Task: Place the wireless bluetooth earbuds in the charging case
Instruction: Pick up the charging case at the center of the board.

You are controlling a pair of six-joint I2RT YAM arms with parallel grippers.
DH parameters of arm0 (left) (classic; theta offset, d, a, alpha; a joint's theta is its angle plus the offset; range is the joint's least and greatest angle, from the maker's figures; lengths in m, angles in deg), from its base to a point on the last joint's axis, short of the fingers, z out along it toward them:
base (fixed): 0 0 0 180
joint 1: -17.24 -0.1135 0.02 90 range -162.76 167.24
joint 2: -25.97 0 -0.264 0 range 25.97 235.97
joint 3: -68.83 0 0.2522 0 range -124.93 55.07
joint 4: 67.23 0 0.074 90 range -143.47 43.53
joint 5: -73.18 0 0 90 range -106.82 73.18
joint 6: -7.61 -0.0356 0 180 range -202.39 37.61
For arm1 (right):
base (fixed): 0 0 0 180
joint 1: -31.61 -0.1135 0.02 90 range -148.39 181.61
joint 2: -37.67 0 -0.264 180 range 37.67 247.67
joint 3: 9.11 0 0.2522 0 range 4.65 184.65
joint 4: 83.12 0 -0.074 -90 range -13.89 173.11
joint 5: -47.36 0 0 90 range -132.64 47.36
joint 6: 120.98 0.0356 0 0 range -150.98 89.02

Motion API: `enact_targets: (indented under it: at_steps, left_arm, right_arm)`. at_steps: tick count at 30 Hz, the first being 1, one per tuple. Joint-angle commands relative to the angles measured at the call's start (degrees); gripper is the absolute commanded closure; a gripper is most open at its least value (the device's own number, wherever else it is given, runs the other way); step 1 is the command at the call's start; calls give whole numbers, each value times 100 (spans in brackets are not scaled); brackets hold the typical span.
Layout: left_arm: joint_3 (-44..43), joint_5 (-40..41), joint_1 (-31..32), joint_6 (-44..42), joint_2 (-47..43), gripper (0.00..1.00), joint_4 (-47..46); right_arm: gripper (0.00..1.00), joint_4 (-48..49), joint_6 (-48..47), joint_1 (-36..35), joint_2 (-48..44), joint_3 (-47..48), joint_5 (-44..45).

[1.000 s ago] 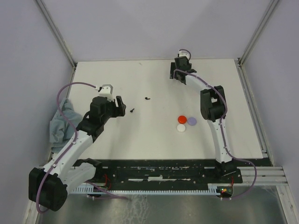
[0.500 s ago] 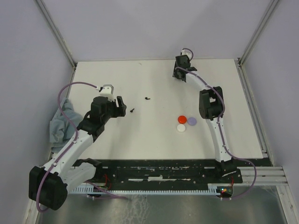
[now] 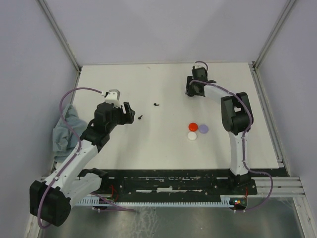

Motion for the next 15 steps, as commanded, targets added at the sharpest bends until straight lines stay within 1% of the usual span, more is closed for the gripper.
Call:
enact_targets:
  at_steps: [1, 5, 9, 15]
  left_arm:
    - [-114, -397, 33, -41, -128, 22, -305]
    - [-392, -746, 34, 135, -37, 22, -160]
    - [-662, -1280, 34, 430, 171, 22, -45]
    - [-1122, -2065, 33, 873, 575, 23, 177]
  right_arm:
    - [69, 696, -477, -193, -1112, -1001, -835]
    - [70, 1326, -898, -470, -1941, -2138, -1142]
    - [71, 1804, -1344, -794, -2708, -3127, -1300]
    - [71, 2777, -1971, -1380, -3852, -4258, -1459]
